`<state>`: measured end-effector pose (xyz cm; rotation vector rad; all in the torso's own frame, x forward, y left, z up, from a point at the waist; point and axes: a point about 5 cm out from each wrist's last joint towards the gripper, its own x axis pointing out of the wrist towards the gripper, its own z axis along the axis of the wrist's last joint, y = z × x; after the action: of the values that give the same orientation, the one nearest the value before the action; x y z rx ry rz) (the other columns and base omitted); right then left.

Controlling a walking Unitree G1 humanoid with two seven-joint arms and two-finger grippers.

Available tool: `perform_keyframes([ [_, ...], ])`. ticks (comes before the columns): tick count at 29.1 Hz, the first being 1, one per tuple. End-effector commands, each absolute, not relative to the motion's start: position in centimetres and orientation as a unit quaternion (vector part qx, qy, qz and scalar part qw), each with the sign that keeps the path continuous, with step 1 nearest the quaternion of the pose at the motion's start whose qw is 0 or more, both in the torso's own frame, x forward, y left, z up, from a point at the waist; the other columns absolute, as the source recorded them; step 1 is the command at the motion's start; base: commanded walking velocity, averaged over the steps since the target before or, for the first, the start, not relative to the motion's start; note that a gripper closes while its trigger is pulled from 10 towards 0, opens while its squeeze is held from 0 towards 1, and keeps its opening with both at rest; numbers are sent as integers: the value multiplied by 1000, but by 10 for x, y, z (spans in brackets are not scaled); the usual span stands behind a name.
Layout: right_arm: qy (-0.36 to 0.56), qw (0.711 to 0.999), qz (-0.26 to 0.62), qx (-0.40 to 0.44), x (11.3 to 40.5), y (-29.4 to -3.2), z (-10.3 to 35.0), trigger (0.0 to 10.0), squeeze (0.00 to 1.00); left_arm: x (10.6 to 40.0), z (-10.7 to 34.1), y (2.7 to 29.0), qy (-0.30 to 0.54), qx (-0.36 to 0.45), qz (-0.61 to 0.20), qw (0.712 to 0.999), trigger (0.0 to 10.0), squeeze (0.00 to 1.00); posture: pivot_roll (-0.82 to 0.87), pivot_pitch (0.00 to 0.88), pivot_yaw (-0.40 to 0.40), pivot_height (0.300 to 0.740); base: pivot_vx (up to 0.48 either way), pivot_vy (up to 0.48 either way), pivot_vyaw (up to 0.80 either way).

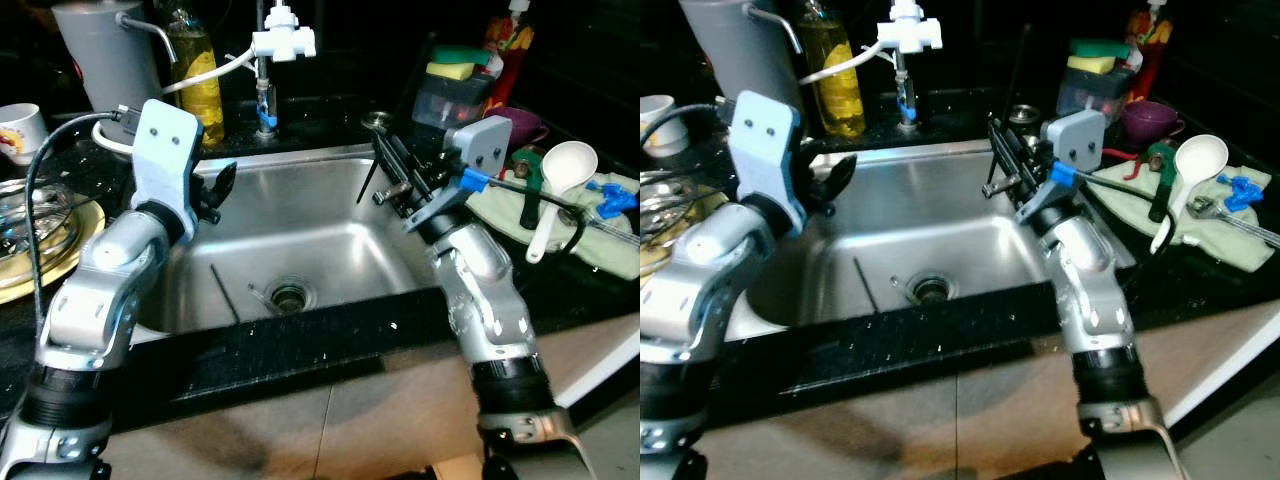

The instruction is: Kitchen organization

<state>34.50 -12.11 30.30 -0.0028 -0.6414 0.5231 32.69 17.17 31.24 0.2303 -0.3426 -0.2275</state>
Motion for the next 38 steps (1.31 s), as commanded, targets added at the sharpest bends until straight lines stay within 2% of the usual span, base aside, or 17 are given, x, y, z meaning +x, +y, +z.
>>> perform_keyframes([
  [1, -311, 914, 261, -8, 344, -118, 302, 10000, 0, 325, 311, 172, -160, 123, -116, 972, 10000, 0, -52, 151, -34, 740, 0, 0, 0],
  [9, -307, 915, 263, -11, 346, -119, 300, 10000, 0, 325, 310, 171, -153, 124, -121, 973, 10000, 0, -51, 151, -36, 740, 0, 0, 0],
  [17, -257, 917, 293, -82, 363, -114, 285, 10000, 0, 330, 304, 168, -106, 170, -169, 965, 10000, 0, -44, 162, -43, 740, 0, 0, 0],
  [20, -208, 909, 326, -154, 378, -109, 273, 10000, 0, 328, 304, 170, -69, 209, -236, 946, 10000, 0, -45, 170, -37, 740, 0, 0, 0],
  [21, -157, 899, 345, -220, 386, -107, 259, 10000, 0, 318, 300, 168, -46, 250, -302, 919, 10000, 0, -44, 172, -38, 740, 0, 0, 0],
  [22, -157, 899, 345, -220, 386, -107, 259, 10000, 0, 318, 300, 168, -46, 250, -302, 919, 10000, 0, -44, 172, -38, 740, 0, 0, 0],
  [24, -120, 887, 354, -273, 391, -107, 247, 10000, 0, 309, 294, 167, -18, 278, -352, 894, 10000, 0, -44, 173, -37, 740, 0, 0, 0],
  [31, -64, 862, 366, -345, 398, -100, 225, 10000, 0, 295, 280, 173, 50, 290, -387, 874, 10000, 0, -35, 172, -44, 740, 0, 0, 0],
  [38, -38, 846, 370, -382, 402, -98, 217, 10000, 0, 288, 277, 176, 77, 302, -407, 859, 10000, 0, -29, 164, -50, 740, 0, 0, 0],
])
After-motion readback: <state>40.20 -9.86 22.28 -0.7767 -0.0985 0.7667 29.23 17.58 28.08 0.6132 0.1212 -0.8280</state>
